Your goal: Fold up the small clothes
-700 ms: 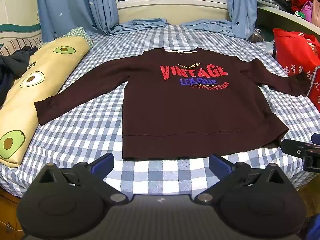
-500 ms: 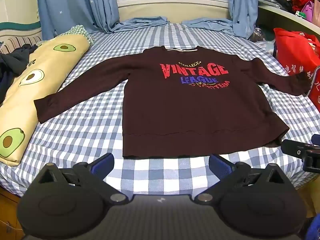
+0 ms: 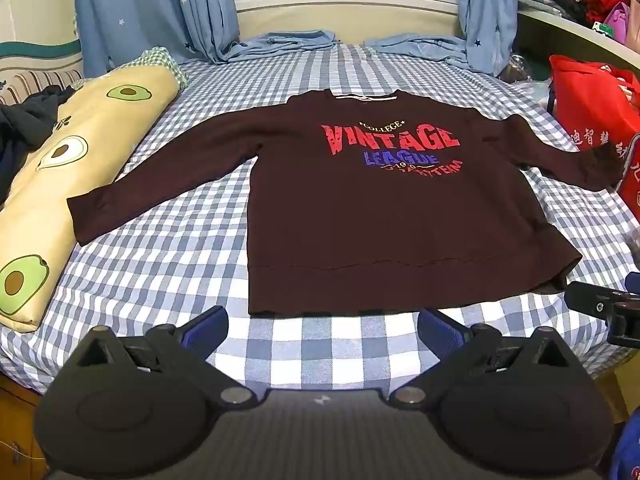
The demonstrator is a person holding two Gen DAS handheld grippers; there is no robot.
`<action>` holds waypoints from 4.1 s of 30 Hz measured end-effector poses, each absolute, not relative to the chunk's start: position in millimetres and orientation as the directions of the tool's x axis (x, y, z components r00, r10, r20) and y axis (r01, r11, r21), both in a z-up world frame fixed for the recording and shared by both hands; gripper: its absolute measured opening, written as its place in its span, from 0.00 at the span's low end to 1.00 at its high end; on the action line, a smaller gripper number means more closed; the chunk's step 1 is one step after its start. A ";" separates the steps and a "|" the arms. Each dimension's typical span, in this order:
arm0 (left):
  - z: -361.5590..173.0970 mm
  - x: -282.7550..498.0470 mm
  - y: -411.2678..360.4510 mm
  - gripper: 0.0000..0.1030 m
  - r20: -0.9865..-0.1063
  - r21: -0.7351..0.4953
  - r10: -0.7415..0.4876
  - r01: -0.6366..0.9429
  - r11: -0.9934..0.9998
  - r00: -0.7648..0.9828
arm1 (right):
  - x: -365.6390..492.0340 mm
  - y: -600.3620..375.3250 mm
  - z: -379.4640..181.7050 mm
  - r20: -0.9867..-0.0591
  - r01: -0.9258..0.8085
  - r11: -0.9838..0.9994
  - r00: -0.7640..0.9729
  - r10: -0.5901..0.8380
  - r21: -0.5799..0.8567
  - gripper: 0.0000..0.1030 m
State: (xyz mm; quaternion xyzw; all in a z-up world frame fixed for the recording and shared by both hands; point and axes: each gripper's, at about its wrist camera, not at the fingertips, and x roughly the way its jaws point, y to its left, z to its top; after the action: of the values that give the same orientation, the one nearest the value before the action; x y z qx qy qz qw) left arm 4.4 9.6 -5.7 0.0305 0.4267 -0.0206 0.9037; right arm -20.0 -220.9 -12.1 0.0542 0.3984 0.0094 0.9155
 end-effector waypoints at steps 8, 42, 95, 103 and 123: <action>-7.3 8.6 10.9 0.99 -0.776 0.037 -0.014 0.068 0.997 0.631 | -12.5 -215.3 -11.1 -0.740 0.043 0.994 0.671 0.044 0.099 1.00; -12.7 20.9 3.8 0.99 -0.791 0.046 -0.017 0.088 0.995 0.611 | 0.7 -219.8 -16.3 -0.758 0.058 0.994 0.652 0.030 0.089 1.00; -30.7 176.8 -32.3 0.99 -0.868 0.161 0.080 0.126 0.979 0.489 | 100.6 -293.5 -21.4 -0.847 0.279 0.960 0.514 -0.138 0.013 1.00; -38.2 238.5 -88.0 0.99 -0.902 0.115 0.074 0.072 0.991 0.426 | 158.2 -370.8 -37.2 -0.829 0.344 0.936 0.544 -0.131 0.077 1.00; -40.9 312.6 -172.0 0.99 -0.940 0.162 0.142 0.039 0.986 0.310 | 248.8 -567.6 -92.7 -0.720 0.599 0.800 0.561 -0.408 0.013 1.00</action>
State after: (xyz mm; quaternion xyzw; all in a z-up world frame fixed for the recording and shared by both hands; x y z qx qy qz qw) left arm 312.6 -172.0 -40.9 0.0771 0.5866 0.0318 0.8056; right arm 248.8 -567.6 -92.7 0.1294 0.3695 -0.2883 0.8738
